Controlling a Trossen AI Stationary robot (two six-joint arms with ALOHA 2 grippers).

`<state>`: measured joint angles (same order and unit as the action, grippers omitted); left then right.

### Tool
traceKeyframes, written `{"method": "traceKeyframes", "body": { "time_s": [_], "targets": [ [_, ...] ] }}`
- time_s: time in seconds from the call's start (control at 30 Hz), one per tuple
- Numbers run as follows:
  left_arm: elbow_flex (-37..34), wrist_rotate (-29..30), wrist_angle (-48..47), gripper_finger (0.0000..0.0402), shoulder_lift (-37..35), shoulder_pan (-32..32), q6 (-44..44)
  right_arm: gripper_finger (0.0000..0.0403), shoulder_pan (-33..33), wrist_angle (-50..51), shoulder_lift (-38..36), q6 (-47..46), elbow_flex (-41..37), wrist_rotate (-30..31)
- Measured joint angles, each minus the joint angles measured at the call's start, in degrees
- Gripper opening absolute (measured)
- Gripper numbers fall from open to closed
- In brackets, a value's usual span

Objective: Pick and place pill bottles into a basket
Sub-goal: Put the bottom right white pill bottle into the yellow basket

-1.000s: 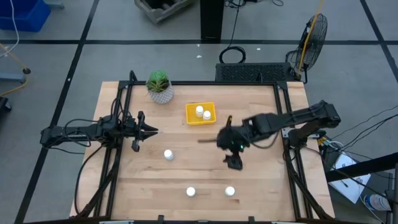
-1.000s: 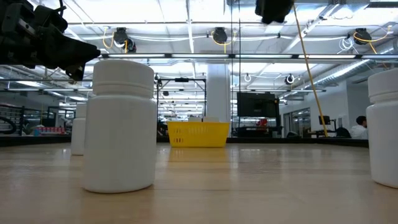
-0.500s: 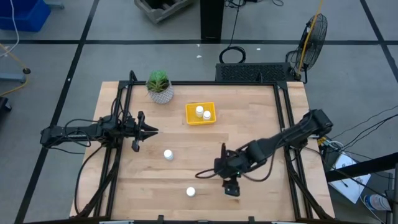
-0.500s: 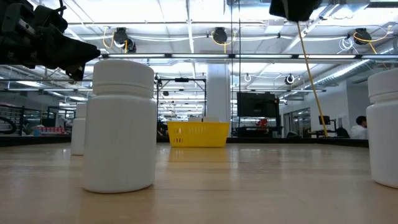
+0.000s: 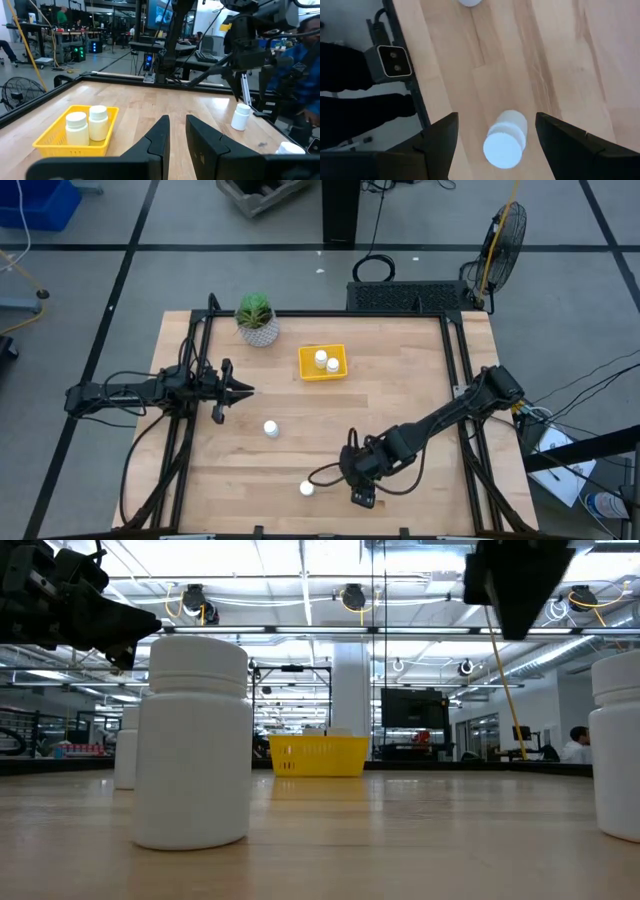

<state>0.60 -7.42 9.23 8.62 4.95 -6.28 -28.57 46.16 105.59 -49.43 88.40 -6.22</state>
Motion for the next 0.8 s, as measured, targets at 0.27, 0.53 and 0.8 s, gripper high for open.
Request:
{"method": "traceKeyframes", "body": {
  "time_s": [0.27,0.53,0.8],
  "targets": [
    [0.0,0.0,0.0,0.0065,0.0,0.0,0.0,0.0256,-2.1,1.5,0.0,-5.3,0.0,0.2],
    [0.0,0.0,0.0,0.0065,0.0,0.0,0.0,0.0257,-3.1,1.8,0.0,-9.0,-2.3,0.3],
    [0.0,0.0,0.0,0.0065,0.0,0.0,0.0,0.0256,-3.0,-2.2,0.1,-10.5,-6.5,-0.1]
  ]
}}
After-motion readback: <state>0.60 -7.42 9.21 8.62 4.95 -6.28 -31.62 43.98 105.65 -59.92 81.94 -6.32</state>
